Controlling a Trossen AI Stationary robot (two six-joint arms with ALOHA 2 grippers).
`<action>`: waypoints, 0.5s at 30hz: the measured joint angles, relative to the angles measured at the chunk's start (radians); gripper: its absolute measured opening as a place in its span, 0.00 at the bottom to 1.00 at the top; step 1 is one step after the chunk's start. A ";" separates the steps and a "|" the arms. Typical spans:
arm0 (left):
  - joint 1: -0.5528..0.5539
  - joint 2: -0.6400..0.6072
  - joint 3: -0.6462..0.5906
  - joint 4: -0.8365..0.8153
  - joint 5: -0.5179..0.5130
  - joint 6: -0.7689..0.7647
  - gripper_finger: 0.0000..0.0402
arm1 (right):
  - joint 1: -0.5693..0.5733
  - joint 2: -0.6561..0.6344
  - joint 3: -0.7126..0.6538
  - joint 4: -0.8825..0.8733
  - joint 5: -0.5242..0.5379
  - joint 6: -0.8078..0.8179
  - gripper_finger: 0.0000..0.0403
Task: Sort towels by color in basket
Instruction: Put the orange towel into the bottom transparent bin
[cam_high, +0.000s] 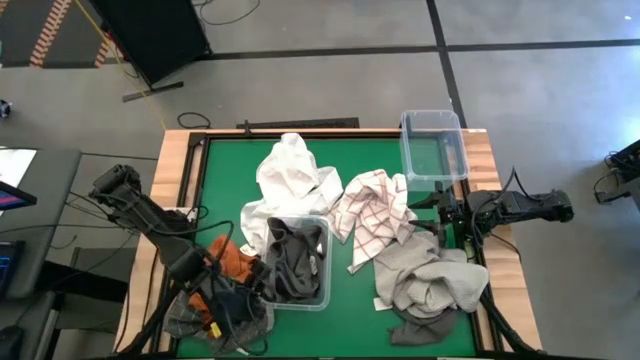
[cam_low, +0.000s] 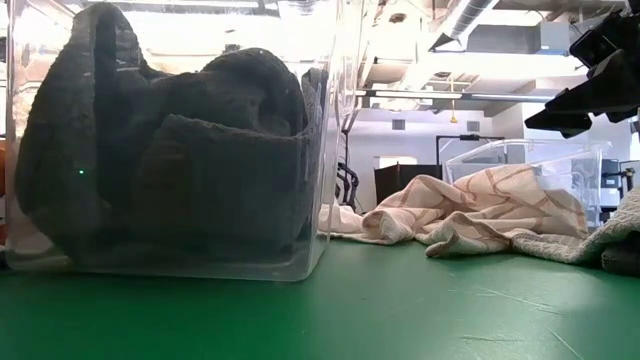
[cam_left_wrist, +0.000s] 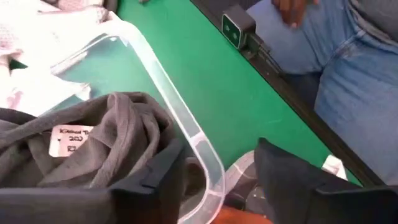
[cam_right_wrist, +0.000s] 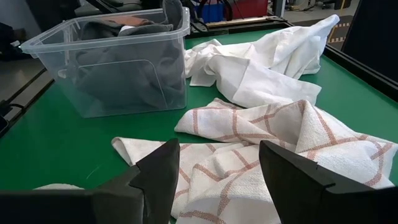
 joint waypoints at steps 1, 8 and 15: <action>0.001 0.000 -0.010 -0.002 -0.003 -0.004 0.48 | 0.000 0.000 0.000 0.000 0.000 0.000 0.62; 0.010 0.001 -0.110 0.056 -0.005 0.032 0.52 | 0.000 0.000 0.000 0.000 0.000 0.000 0.62; 0.059 0.001 -0.168 0.148 -0.017 0.152 0.41 | 0.000 0.000 0.000 0.000 0.000 0.000 0.62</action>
